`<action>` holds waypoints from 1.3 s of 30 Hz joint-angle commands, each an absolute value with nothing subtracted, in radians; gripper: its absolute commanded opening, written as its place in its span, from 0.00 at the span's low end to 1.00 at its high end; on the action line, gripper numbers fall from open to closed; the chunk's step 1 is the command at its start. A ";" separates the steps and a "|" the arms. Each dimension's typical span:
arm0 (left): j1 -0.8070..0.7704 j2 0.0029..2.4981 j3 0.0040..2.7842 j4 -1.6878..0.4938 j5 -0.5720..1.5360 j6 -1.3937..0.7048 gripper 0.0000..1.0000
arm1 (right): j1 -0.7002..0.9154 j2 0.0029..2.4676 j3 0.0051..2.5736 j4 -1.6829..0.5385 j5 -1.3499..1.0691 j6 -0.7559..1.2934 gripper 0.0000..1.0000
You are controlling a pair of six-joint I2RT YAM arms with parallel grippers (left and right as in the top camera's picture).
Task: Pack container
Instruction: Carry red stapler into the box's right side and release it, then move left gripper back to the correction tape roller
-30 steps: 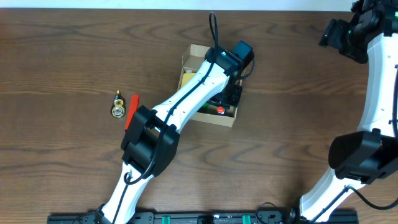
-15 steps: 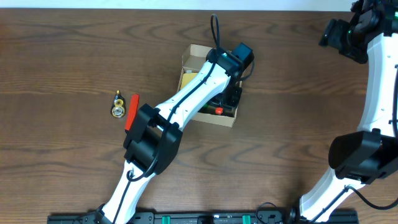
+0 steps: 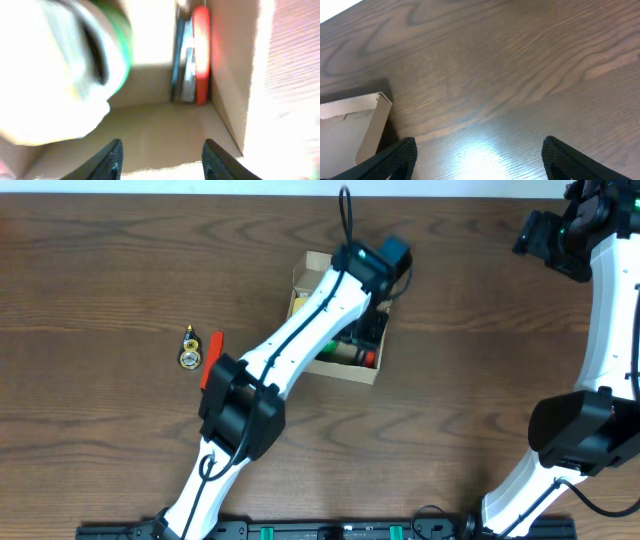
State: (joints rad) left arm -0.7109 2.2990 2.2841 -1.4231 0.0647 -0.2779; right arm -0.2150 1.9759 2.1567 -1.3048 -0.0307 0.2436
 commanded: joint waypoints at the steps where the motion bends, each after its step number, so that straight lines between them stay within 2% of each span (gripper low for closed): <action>1: -0.712 2.291 2.447 -1.504 -0.067 -0.251 0.52 | -0.201 1.982 2.149 -1.308 -0.036 0.231 0.82; 6: -0.712 2.290 2.627 -1.688 -0.231 -0.231 0.56 | -0.201 1.982 2.149 -1.309 -0.035 0.231 0.81; 13: -0.692 2.215 2.640 -1.690 -0.303 -0.152 0.59 | -0.202 1.982 2.149 -1.313 -0.035 0.231 0.82; 18: -0.624 2.104 2.598 -1.690 -0.302 -0.152 0.60 | -0.202 1.982 2.149 -1.314 -0.035 0.230 0.82; 25: -0.400 1.776 2.220 -1.687 -0.268 -0.157 0.60 | -0.202 1.982 2.149 -1.316 -0.035 0.231 0.82; 31: -0.207 1.552 1.851 -1.586 -0.089 -0.059 0.65 | -0.202 1.982 2.149 -1.314 -0.035 0.231 0.82; 36: -0.121 1.532 1.576 -1.417 -0.009 0.049 0.79 | -0.202 1.982 2.149 -1.313 -0.035 0.231 0.82; 39: -0.082 1.586 1.451 -1.320 0.001 0.075 0.80 | -0.202 1.982 2.149 -1.314 -0.035 0.231 0.82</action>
State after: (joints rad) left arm -0.1158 1.5303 1.5440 -1.3579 -0.0525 -0.0002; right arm -0.2150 1.9759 2.1559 -1.3144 -0.0307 0.2436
